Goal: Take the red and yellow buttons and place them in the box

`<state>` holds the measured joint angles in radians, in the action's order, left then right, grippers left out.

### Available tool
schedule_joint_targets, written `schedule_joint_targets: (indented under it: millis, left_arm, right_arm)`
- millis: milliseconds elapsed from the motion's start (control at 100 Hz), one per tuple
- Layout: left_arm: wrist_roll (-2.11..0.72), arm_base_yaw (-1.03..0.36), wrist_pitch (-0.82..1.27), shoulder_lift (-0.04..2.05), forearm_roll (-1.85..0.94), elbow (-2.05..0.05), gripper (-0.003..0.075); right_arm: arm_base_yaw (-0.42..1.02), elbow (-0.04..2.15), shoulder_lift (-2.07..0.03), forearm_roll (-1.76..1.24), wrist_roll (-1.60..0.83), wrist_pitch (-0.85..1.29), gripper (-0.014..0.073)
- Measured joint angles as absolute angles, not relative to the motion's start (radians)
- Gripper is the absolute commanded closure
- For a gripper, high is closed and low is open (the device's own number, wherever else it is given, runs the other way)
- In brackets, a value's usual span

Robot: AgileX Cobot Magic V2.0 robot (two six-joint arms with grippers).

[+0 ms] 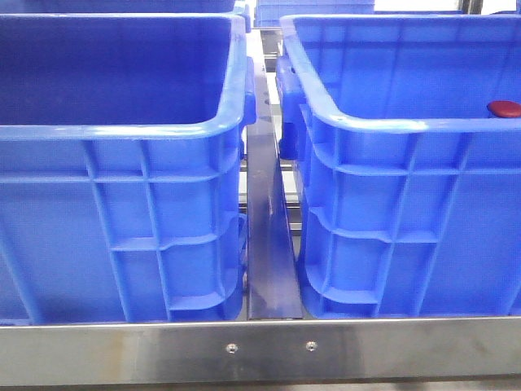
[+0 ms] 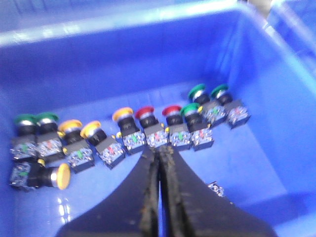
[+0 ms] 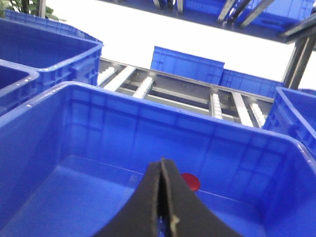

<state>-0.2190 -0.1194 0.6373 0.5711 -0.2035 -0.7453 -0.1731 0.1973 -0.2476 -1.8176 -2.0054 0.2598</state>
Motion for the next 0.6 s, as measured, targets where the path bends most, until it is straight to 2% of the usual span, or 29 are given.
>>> schedule_joint_targets:
  millis: [340,600]
  left_arm:
    - [-0.219,-0.119,0.629,0.168,-0.201,-0.508,0.0741]
    - [-0.219,-0.119,0.629,0.07,-0.2,-0.46,0.0741]
  right_arm:
    - [-0.173,0.117,-0.125,-1.816,-2.005,0.27,0.0659]
    - [-0.173,0.112,-0.125,-1.816,-2.005,0.271,0.0659]
